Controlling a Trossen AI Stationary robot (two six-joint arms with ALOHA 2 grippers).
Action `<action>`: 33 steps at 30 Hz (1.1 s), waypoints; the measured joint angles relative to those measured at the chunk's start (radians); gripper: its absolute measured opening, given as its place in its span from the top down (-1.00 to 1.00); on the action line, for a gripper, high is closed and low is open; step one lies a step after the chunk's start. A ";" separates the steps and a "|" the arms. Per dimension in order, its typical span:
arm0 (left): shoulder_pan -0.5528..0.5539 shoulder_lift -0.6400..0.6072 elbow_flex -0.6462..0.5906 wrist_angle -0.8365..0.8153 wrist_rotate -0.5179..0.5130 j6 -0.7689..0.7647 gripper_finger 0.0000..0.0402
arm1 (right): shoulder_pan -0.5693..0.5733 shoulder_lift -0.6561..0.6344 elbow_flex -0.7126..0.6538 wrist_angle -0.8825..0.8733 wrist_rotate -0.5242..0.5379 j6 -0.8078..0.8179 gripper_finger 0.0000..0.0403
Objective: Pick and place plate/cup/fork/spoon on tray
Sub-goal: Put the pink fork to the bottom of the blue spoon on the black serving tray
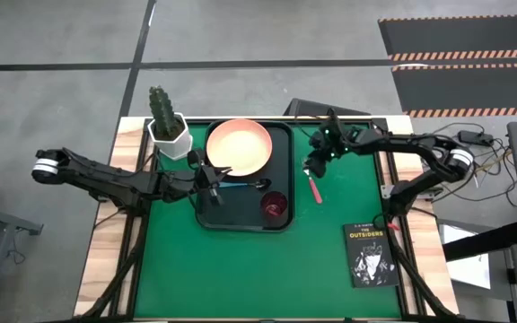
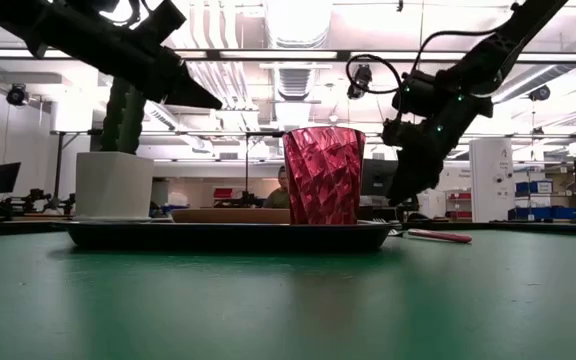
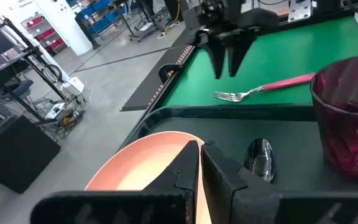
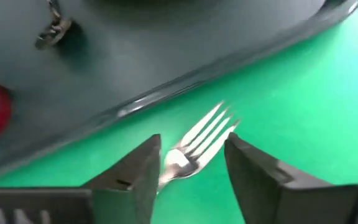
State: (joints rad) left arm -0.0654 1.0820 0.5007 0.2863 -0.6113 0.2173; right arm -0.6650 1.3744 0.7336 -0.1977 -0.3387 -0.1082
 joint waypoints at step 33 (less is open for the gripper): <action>0.000 0.000 -0.016 0.029 0.000 -0.002 1.00 | -0.045 0.231 -0.002 0.183 -0.122 -0.077 0.45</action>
State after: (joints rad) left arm -0.0654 1.0824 0.4843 0.3154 -0.6113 0.2150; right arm -0.7097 1.6056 0.7313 -0.0145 -0.4608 -0.1854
